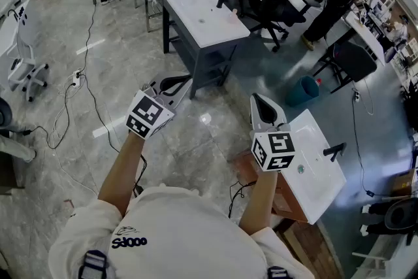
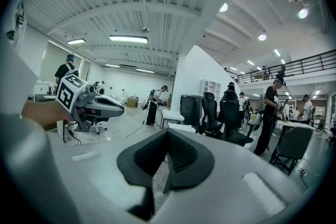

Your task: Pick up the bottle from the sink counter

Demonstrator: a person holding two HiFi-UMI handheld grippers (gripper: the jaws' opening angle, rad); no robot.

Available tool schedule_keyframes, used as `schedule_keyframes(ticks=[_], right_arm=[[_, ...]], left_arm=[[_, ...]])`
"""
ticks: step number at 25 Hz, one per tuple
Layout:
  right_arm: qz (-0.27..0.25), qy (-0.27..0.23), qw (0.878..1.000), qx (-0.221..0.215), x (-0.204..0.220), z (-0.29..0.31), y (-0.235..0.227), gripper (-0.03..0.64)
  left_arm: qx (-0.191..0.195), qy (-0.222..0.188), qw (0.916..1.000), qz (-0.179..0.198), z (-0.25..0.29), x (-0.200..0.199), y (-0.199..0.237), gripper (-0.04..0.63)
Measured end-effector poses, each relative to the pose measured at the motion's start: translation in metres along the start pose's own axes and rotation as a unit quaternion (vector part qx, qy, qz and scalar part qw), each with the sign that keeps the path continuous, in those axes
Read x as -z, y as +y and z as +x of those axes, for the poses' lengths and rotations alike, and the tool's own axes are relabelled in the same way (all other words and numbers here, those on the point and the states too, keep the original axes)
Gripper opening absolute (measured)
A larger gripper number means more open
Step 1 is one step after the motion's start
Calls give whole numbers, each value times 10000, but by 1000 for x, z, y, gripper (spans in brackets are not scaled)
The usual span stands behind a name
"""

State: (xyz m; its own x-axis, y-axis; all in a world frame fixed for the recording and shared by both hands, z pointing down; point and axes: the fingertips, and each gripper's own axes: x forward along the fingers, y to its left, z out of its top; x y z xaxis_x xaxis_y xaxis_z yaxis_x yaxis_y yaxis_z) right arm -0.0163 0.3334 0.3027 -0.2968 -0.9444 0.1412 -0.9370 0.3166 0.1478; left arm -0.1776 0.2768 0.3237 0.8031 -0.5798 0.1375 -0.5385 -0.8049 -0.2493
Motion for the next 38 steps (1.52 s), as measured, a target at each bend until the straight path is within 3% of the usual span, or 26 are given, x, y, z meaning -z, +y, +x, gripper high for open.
schedule_keyframes(ticks=[9,14,20,23,30,38], right_arm=[[-148,91,9998,110,16,-1,-29,9],[293,-220,9992,-129,17,-7,-46,8],[144,-74,9990,-419,28,-5,-57,8],[358,-38,9984,-427,37,-1,-67,8],[477,67,9985,-272,45,38,-98,8],[461,56,9989,-86,31,124,-138,9]], left_arm=[[30,8,10000,-39,26,-5,-20,6],[-37,72,9999,-66,42,-3,-35,6],[-223,129,9994,-245,57,3,-40,6],[-266,154,9990,-318,65,8,-38,6],[-220,130,9988,-408,104,21,-4,6],[22,29,9985,-549,182,37,71,6]])
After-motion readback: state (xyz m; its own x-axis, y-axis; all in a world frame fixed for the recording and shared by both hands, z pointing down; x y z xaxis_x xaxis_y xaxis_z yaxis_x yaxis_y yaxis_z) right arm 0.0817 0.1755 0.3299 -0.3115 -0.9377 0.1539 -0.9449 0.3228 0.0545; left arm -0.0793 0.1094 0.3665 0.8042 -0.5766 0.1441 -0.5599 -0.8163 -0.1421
